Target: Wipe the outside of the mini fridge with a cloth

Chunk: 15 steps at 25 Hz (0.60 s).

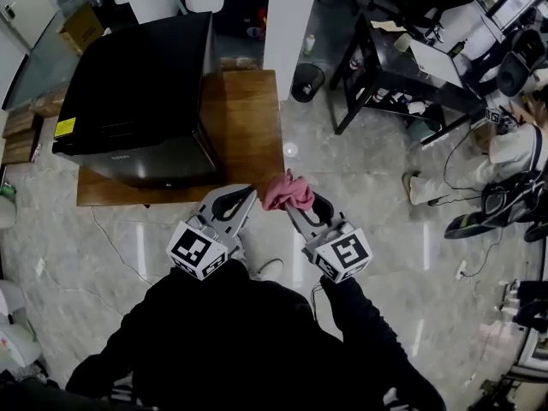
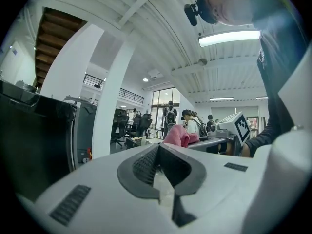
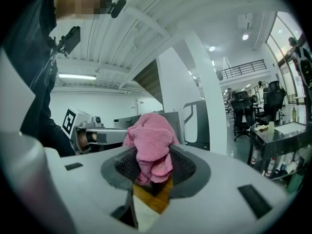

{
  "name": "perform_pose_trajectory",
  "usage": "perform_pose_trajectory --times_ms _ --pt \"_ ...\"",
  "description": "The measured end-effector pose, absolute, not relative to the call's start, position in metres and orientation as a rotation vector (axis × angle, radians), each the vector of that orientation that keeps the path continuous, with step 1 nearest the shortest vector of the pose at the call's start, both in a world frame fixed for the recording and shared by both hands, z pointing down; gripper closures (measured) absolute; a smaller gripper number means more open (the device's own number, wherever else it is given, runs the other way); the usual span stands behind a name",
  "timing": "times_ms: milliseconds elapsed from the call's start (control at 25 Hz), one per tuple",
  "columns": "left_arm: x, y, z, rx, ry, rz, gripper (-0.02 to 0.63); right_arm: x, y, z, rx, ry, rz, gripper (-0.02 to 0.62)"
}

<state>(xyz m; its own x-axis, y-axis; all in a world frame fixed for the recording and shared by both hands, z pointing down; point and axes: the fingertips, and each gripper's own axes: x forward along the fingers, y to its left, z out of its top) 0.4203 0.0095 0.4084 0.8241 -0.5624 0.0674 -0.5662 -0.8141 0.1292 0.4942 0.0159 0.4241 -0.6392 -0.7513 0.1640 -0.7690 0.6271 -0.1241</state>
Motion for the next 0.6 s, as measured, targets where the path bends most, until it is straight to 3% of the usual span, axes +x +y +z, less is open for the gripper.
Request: perform_pose_trajectory --times_ms 600 --pt "0.323 0.02 0.416 2.988 -0.405 0.011 0.6 0.378 0.038 0.424 1.715 -2.53 0.285 0.445"
